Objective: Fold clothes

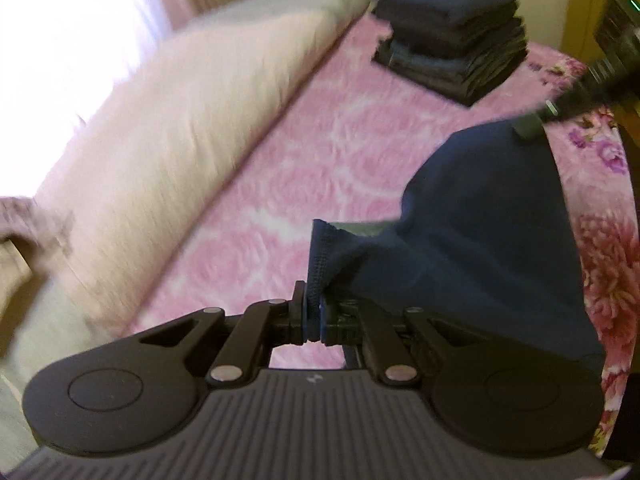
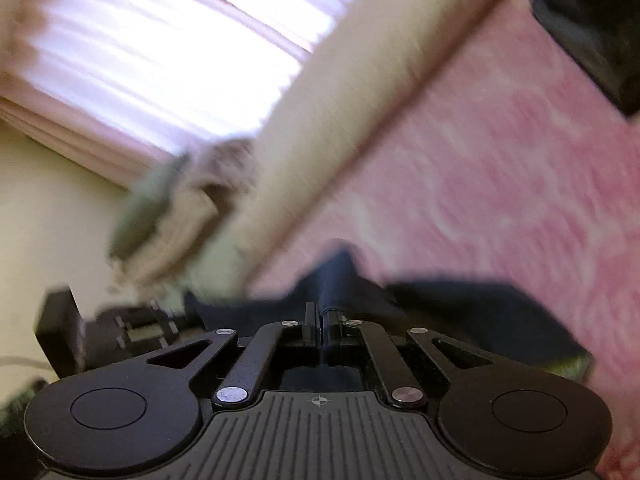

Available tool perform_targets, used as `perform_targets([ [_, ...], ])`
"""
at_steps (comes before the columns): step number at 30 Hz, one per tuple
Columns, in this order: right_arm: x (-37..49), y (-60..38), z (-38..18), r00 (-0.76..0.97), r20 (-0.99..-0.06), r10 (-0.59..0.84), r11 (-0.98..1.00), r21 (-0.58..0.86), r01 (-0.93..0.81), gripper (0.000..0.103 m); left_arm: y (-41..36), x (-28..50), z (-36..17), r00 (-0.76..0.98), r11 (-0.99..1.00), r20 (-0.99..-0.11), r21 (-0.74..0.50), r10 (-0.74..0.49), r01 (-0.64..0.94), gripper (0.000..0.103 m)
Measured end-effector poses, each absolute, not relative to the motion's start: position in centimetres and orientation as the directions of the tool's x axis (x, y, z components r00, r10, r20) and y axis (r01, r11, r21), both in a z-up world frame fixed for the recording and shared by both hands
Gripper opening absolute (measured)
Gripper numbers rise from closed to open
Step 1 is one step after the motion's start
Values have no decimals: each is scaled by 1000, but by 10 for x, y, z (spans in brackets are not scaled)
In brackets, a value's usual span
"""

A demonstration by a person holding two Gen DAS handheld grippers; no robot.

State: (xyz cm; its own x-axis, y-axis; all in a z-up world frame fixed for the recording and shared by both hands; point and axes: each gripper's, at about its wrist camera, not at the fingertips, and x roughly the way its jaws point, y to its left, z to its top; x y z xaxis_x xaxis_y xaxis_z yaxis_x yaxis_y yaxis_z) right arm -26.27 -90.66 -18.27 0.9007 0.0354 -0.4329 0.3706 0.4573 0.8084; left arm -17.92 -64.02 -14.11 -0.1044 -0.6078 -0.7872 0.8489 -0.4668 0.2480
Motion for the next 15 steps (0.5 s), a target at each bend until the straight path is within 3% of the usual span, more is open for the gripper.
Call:
perform_targets([
  [6,-277,-921,-82,975,-215,-50,533,820,208,0,-618,-189,-57,-107,-436,-661,357,-743,826,3],
  [15,-326,-900,51,986,28,-164,651,754,87,0,-598,-215,60,-181,-398,-437,478,-881,783,3],
])
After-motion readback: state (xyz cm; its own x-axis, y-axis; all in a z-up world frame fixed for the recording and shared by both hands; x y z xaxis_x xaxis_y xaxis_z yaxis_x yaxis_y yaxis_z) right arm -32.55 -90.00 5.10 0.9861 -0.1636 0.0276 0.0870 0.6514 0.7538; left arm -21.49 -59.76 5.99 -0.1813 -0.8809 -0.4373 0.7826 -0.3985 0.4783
